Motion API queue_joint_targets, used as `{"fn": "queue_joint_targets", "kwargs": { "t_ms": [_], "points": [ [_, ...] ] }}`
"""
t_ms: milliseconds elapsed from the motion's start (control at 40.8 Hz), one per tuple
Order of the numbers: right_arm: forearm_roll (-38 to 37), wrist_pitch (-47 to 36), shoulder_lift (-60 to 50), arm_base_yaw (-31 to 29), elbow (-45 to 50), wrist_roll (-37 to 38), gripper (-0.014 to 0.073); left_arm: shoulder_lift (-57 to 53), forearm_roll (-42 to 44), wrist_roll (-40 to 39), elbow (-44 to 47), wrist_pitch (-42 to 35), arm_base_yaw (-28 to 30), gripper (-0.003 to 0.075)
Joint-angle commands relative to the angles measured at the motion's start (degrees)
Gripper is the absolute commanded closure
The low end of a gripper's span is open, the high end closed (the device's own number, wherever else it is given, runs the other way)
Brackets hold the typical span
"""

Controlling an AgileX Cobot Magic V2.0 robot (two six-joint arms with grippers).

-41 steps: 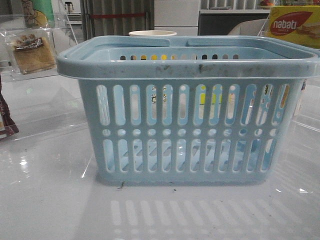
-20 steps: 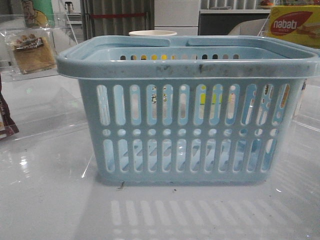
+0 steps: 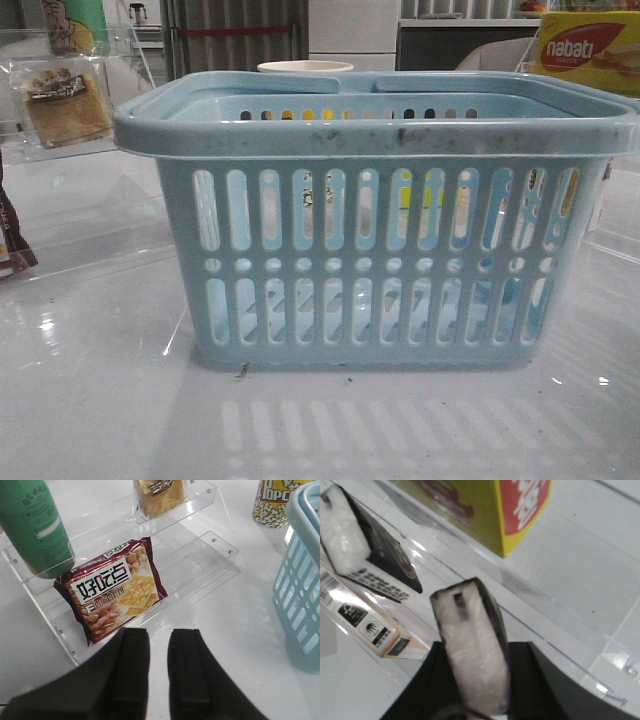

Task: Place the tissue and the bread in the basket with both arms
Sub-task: 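Carry the tissue pack over the basket and open the right gripper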

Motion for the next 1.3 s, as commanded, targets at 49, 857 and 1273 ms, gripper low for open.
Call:
{"fn": "queue_joint_targets", "kwargs": {
  "t_ms": [49,857,1273],
  "points": [
    [1.3,-0.8,-8.3,0.7,-2.4,-0.2,0.0384,0.2,-0.2,-0.5,-1.7,-4.5,-0.3,0.0519],
    [3.7,17.9,-18.3,36.1,-2.2,-5.7,0.0399,0.2,-0.2,-0.5,-1.7,-4.5,-0.3,0.0519],
    [5.5,16.6,-10.7,39.4,-2.2,-7.4,0.0053,0.2,-0.2,-0.5,-1.7,-4.5,-0.3,0.0519]
  ]
}}
